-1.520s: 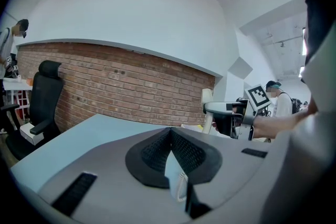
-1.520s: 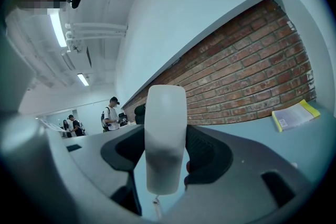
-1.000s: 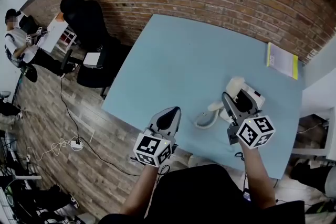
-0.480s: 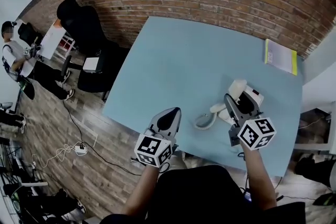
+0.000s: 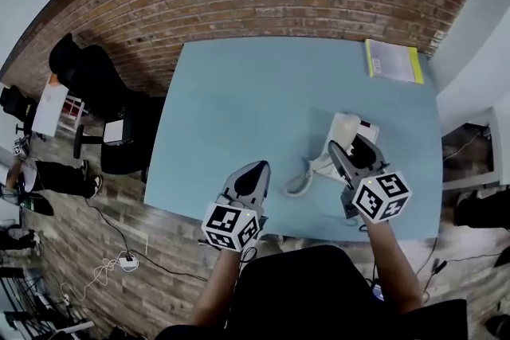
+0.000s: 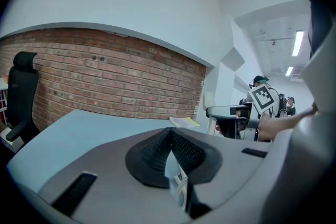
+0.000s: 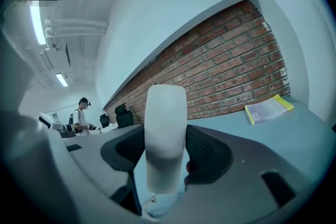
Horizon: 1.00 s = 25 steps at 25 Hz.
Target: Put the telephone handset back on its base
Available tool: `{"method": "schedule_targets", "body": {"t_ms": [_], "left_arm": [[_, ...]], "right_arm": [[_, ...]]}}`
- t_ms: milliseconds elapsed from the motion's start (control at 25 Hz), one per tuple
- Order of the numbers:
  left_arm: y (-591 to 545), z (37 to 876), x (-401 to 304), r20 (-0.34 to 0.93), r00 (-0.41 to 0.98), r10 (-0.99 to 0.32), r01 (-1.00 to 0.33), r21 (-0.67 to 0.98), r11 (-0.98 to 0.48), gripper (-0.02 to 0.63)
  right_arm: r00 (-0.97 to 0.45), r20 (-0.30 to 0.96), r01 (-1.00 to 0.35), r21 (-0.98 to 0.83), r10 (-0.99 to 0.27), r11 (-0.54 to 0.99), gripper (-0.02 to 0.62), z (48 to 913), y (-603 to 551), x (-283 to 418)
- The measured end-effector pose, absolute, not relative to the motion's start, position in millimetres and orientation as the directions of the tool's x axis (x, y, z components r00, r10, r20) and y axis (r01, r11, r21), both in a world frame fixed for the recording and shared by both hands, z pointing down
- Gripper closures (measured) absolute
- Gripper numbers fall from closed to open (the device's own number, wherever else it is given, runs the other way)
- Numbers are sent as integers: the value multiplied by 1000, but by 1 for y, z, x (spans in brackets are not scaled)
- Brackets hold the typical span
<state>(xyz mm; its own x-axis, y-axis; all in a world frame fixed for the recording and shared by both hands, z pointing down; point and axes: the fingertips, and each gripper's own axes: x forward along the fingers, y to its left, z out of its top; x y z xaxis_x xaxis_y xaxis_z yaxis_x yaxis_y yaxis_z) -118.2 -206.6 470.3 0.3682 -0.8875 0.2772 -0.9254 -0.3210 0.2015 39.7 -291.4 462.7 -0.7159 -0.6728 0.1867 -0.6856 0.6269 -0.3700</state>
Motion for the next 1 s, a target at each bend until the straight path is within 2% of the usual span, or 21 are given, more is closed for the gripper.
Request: {"method": "schedule_targets", "body": {"t_ms": [560,1000], "left_arm": [[-240,482,-125,276,512,-813,-854,264,-448,597],[-257,478,-120,264,602,-754,-797,265,-543,597]], "right_arm": [[-571,281,-811,-342,-772,475,356,480,-289,55],[-490,371,-862,-339,-789,376,356,505,-294,55]]}}
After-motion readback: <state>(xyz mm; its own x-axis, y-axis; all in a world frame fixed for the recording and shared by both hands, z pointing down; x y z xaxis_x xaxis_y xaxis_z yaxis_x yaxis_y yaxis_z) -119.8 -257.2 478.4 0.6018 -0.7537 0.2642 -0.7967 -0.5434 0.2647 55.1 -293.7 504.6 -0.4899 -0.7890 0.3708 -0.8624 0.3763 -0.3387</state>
